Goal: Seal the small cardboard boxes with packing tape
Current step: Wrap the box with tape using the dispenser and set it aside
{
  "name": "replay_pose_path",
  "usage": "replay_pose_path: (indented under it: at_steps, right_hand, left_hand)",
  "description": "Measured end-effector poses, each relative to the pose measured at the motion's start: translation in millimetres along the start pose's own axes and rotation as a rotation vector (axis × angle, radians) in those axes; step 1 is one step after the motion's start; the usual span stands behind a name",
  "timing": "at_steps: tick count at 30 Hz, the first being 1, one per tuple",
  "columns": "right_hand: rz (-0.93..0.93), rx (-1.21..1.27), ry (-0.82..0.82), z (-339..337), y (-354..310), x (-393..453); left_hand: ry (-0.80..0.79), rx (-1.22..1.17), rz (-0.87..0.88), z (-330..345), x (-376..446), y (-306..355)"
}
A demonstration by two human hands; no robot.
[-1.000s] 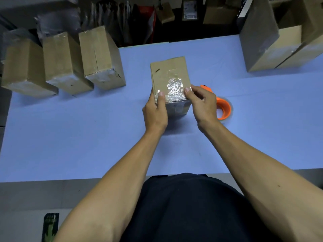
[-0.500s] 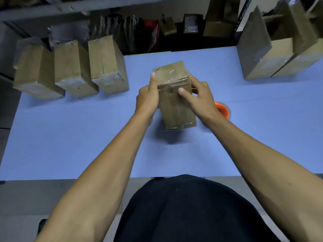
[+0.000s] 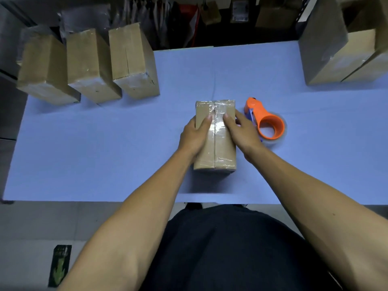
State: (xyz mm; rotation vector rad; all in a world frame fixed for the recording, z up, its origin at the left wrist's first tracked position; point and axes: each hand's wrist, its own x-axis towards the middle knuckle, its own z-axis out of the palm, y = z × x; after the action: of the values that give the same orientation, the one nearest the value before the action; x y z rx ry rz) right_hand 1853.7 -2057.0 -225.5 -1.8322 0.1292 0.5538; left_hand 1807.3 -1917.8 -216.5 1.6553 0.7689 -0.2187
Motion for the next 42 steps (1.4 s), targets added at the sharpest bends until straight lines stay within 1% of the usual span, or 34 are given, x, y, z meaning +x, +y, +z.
replay_pose_path:
  at_steps: [2,4,6,8,11,16,25,33,37,42]
  right_hand:
    - [0.017,0.093,-0.060,-4.5,6.7,-6.1]
    - [0.011,0.126,-0.102,-7.0,15.6,-17.3]
    - [-0.032,0.129,-0.168,-3.6,23.8,-25.8]
    - [-0.035,0.108,-0.183,2.8,30.8,-28.3]
    - [0.002,0.111,-0.156,8.7,31.3,-25.7]
    - [0.033,0.102,-0.173,12.2,23.7,-1.7]
    - [-0.014,0.029,-0.223,38.3,-31.6,102.4]
    - [-0.068,-0.046,-0.264,66.2,-84.5,192.8]
    - [-0.090,-0.072,-0.288,76.5,-105.0,228.2]
    - [-0.065,-0.075,-0.286,87.5,-118.7,248.1]
  left_hand:
    - [-0.031,-0.083,0.024,-5.3,-1.6,-4.4]
    - [-0.079,-0.164,0.046,-10.9,-8.8,-14.4]
    - [-0.135,-0.176,0.056,-14.5,-16.8,-26.9]
    - [-0.178,-0.176,0.090,-10.3,-22.0,-35.5]
    - [-0.164,-0.198,0.122,-4.3,-23.0,-35.9]
    - [-0.139,-0.175,0.147,-9.0,-0.7,-23.5]
    - [-0.073,-0.187,0.148,-38.4,95.1,26.2]
    - [0.007,-0.129,0.131,-66.6,185.4,77.0]
    - [0.056,-0.167,0.127,-75.6,216.3,97.3]
    - [0.065,-0.162,0.113,-86.3,236.0,106.4]
